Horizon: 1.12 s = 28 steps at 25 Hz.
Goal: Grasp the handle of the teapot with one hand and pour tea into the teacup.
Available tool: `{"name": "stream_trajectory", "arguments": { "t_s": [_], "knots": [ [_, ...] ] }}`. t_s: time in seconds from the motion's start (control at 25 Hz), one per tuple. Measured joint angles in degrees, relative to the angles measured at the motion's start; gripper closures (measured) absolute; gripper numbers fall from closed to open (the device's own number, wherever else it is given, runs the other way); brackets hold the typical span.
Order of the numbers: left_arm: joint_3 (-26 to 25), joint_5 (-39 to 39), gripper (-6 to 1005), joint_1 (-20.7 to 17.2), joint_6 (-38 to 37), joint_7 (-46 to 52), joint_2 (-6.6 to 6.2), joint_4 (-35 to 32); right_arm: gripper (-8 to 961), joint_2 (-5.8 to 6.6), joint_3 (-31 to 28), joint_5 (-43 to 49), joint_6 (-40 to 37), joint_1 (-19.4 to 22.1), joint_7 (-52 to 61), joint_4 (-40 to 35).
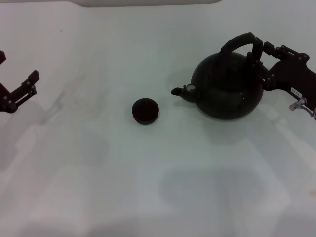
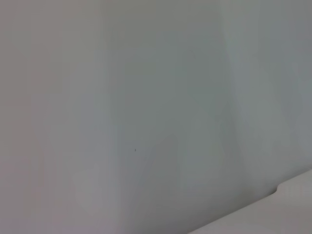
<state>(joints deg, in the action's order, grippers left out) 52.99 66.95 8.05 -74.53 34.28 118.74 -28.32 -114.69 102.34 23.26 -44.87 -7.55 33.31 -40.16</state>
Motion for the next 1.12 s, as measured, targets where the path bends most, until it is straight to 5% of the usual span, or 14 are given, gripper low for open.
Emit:
{"name": "stream_trajectory", "arguments": {
  "t_s": [0.4, 0.88, 1.12],
  "knots": [
    [0.0, 0.02, 140, -0.17, -0.03, 0.0, 0.0, -0.07, 479, 0.03, -1.45, 0.24, -2.43, 1.5, 0.25, -0.15],
    [-0.13, 0.1, 140, -0.01, -0.1, 0.0, -0.08, -0.15, 479, 1.97, -2.55, 0.5, -10.82, 6.07, 2.2, -0.42],
    [-0.27, -1.05, 140, 0.24, -0.11, -1.19, -0.07, -0.07, 479, -0.09, -13.7, 0.36, -17.27, 7.13, -6.53, 4.33]
  ]
}}
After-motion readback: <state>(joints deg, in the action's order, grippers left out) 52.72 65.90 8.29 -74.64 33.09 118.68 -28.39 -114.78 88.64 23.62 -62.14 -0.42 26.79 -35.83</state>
